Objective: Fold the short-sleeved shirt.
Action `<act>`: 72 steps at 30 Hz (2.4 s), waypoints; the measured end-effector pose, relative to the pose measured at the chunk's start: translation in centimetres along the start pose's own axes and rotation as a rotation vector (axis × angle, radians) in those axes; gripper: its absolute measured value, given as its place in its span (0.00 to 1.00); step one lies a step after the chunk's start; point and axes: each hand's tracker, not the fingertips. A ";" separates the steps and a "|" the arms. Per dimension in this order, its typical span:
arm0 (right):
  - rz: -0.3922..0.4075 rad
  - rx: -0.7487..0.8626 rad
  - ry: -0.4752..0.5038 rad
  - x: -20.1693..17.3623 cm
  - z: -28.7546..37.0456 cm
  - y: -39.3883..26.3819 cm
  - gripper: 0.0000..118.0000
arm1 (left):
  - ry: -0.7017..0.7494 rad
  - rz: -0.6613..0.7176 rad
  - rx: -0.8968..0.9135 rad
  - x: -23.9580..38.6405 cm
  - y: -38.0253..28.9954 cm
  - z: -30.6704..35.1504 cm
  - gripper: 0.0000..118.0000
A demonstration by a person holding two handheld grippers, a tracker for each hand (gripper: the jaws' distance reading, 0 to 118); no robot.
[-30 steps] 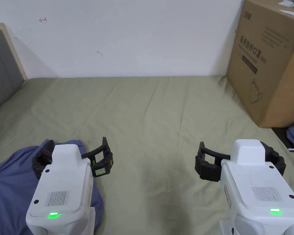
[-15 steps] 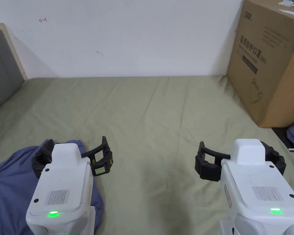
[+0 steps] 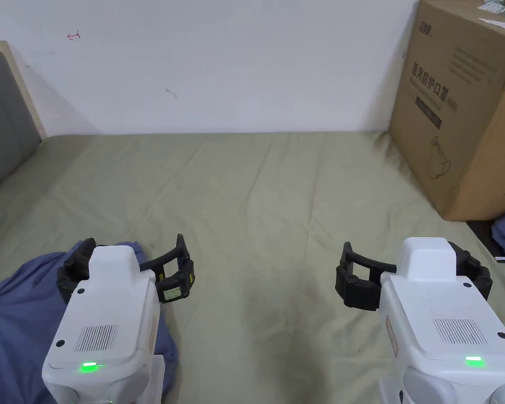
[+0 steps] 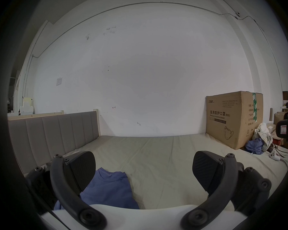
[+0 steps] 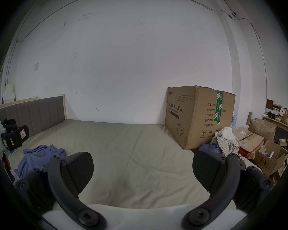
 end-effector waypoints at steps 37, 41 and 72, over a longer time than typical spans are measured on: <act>0.036 0.035 0.390 -15.6 -1.8 3.1 0.00 | 0.284 0.050 -0.074 -16.4 0.9 5.9 0.00; 0.040 0.040 0.470 -19.8 -1.6 3.2 0.00 | 0.376 0.033 -0.080 -20.3 1.1 8.5 0.00; 0.062 -0.038 0.439 -20.8 -6.4 1.4 0.00 | 0.194 0.234 -0.817 -23.9 -9.4 -11.0 0.90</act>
